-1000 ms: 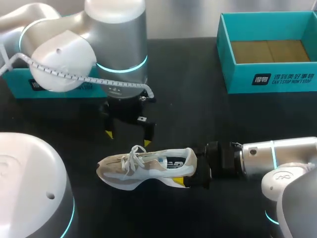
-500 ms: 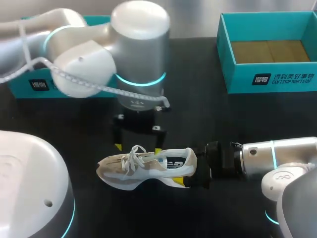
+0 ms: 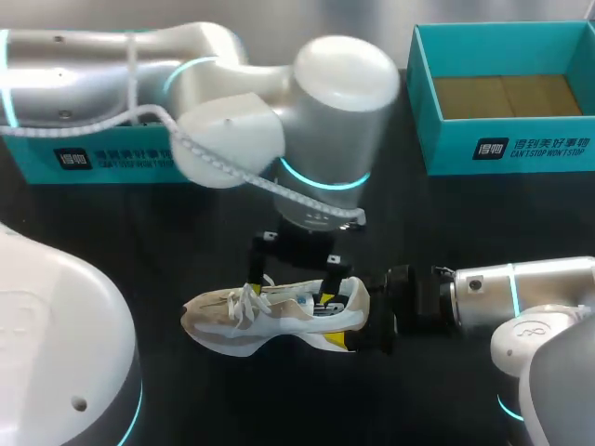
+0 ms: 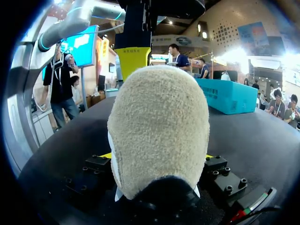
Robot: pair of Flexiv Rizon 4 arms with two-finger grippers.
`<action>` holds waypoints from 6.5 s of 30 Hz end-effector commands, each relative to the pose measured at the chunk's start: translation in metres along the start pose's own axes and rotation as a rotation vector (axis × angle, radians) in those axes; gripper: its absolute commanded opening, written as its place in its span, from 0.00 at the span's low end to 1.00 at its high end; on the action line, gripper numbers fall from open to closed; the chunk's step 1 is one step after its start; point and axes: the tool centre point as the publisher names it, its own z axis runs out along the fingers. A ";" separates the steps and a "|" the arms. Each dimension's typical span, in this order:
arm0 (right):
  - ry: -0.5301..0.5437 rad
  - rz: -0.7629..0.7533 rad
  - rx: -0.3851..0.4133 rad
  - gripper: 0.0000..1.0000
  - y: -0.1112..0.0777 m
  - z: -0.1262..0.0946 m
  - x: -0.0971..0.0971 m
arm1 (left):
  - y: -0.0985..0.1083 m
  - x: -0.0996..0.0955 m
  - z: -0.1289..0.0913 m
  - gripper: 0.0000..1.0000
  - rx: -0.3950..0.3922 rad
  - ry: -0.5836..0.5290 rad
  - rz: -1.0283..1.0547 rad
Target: Take the shoe out of the shoebox, open the shoe tongue, remove and reinsert the insole, then place the shoe into the shoebox
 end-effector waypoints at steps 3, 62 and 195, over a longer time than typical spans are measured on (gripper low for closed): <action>0.001 0.001 0.005 0.00 -0.001 0.002 0.000 | -0.007 0.016 0.008 1.00 -0.017 -0.111 -0.011; 0.001 0.001 0.005 0.00 -0.001 0.002 0.000 | -0.001 -0.017 0.025 0.49 -0.037 -0.250 -0.030; 0.001 0.001 0.005 0.00 -0.001 0.002 0.000 | 0.004 -0.113 -0.054 0.56 0.208 0.338 0.115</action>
